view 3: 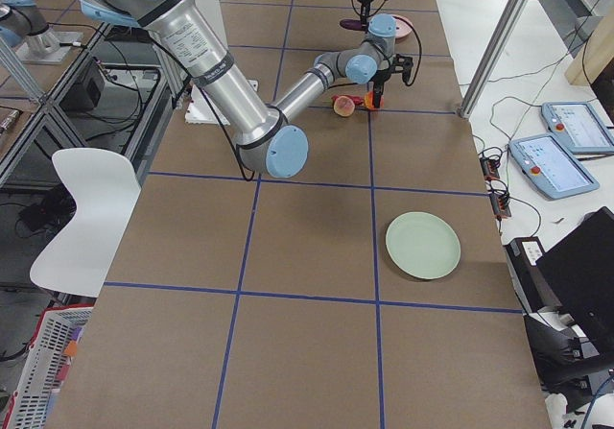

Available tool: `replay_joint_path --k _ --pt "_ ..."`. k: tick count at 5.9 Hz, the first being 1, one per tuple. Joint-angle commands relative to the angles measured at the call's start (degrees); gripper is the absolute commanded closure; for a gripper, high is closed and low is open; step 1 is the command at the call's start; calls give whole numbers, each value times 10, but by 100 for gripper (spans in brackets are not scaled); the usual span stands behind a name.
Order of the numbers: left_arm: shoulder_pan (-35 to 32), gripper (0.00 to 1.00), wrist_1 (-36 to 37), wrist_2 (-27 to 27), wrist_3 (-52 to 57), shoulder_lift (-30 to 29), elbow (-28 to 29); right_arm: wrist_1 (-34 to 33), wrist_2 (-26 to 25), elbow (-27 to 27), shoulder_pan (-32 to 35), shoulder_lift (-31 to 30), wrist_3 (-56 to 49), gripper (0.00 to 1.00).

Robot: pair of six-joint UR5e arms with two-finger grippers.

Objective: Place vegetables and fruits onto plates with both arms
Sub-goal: 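Carry the eggplant toward the pink plate while the right gripper reaches the pomegranate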

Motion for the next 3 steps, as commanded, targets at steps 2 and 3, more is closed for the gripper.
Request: replay_joint_path --k 2,3 --pt "-76 100 -3 -2 85 15 64 90 -78 -158 -46 91 28 1" --pt "-86 100 -9 -1 88 12 89 93 -85 -162 -56 97 31 1"
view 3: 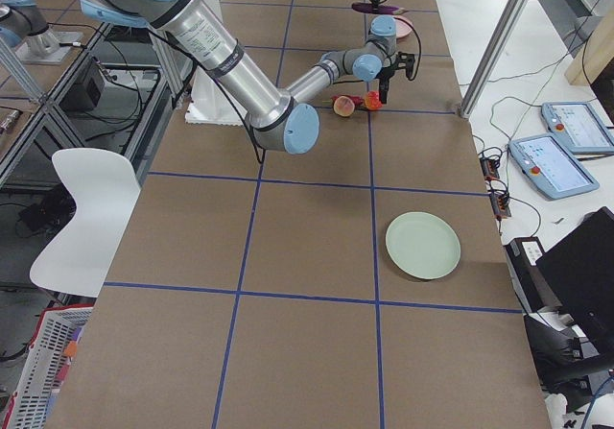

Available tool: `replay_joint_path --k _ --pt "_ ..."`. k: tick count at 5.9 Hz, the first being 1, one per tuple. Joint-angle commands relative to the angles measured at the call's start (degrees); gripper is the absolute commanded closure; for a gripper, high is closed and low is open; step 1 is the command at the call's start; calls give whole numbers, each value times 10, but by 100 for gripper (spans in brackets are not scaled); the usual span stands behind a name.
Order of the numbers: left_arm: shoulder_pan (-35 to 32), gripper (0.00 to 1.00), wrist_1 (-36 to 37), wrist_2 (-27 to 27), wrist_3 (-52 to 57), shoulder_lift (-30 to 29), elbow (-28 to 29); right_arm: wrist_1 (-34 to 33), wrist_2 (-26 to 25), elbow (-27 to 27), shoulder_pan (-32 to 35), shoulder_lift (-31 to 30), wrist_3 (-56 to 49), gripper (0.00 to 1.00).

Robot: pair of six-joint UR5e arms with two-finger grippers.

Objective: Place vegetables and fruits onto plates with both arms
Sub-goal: 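Lower the eggplant onto the pink plate while the right gripper grasps the pomegranate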

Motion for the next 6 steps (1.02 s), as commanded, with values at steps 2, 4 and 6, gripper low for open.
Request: replay_joint_path --k 2,4,6 --pt "-20 100 -6 1 8 -4 40 19 -37 -51 -35 30 5 1" --pt "-22 100 -7 1 8 -5 47 20 -57 -78 -51 39 -17 1" --pt "-22 100 -6 1 8 -6 48 22 -69 -84 -60 41 -19 1"
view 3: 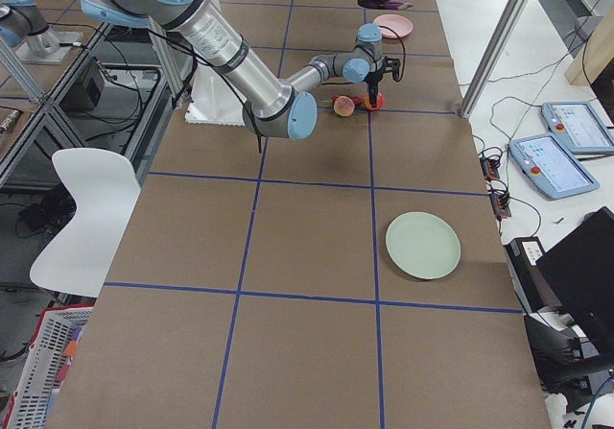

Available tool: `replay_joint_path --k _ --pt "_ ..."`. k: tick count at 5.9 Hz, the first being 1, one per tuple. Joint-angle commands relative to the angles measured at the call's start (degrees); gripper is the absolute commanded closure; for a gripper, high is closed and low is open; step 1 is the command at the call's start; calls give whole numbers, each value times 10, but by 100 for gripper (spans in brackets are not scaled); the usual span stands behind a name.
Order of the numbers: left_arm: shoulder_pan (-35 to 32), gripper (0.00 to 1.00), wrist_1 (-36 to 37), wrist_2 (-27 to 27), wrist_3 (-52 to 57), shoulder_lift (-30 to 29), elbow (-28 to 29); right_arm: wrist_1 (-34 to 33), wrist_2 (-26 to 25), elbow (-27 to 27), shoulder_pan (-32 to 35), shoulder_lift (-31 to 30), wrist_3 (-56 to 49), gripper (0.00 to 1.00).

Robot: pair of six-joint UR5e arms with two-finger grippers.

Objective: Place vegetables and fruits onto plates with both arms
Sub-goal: 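Lower the eggplant onto the pink plate while the right gripper grasps the pomegranate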

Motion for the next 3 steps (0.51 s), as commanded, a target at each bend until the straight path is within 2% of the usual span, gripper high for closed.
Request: replay_joint_path --k 1,2,3 --pt "0 100 1 0 0 -1 0 3 -4 -7 -5 5 -2 1" --pt "-1 100 0 0 0 -1 4 33 -4 -28 -5 9 -2 7" --pt "-1 100 -9 1 2 -1 20 38 -7 -34 -4 10 0 28"
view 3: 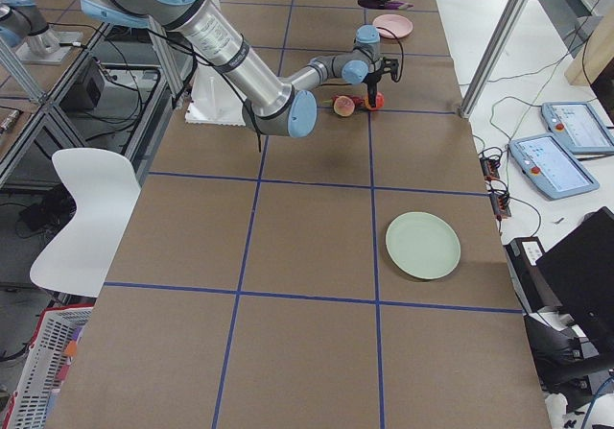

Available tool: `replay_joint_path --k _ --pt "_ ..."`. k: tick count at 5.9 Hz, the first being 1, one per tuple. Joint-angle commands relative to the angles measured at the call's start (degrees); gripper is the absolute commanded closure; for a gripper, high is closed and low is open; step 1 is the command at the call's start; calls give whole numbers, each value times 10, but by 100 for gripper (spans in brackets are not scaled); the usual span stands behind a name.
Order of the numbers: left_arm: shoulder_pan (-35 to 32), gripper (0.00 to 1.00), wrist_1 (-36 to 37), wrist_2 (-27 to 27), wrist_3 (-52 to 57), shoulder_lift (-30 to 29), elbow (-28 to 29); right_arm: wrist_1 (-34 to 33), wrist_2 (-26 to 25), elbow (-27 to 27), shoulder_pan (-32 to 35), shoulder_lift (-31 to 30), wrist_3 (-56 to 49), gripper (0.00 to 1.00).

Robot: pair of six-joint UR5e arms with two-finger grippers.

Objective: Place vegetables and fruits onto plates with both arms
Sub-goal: 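Lower the eggplant onto the pink plate while the right gripper grasps the pomegranate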

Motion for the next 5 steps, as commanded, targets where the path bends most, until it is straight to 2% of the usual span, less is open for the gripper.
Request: replay_joint_path --k 1,2,3,4,5 --pt "-4 100 -40 1 1 -1 38 10 -3 -8 1 4 6 63" --pt "-7 100 -57 3 5 -1 58 10 -3 2 6 6 8 100" --pt "-11 100 -60 4 47 -2 89 9 2 33 29 6 11 100" --pt "-13 100 -93 5 53 -19 141 7 12 48 42 6 12 100" --pt "-12 100 -156 26 52 -31 209 7 16 55 52 6 11 100"
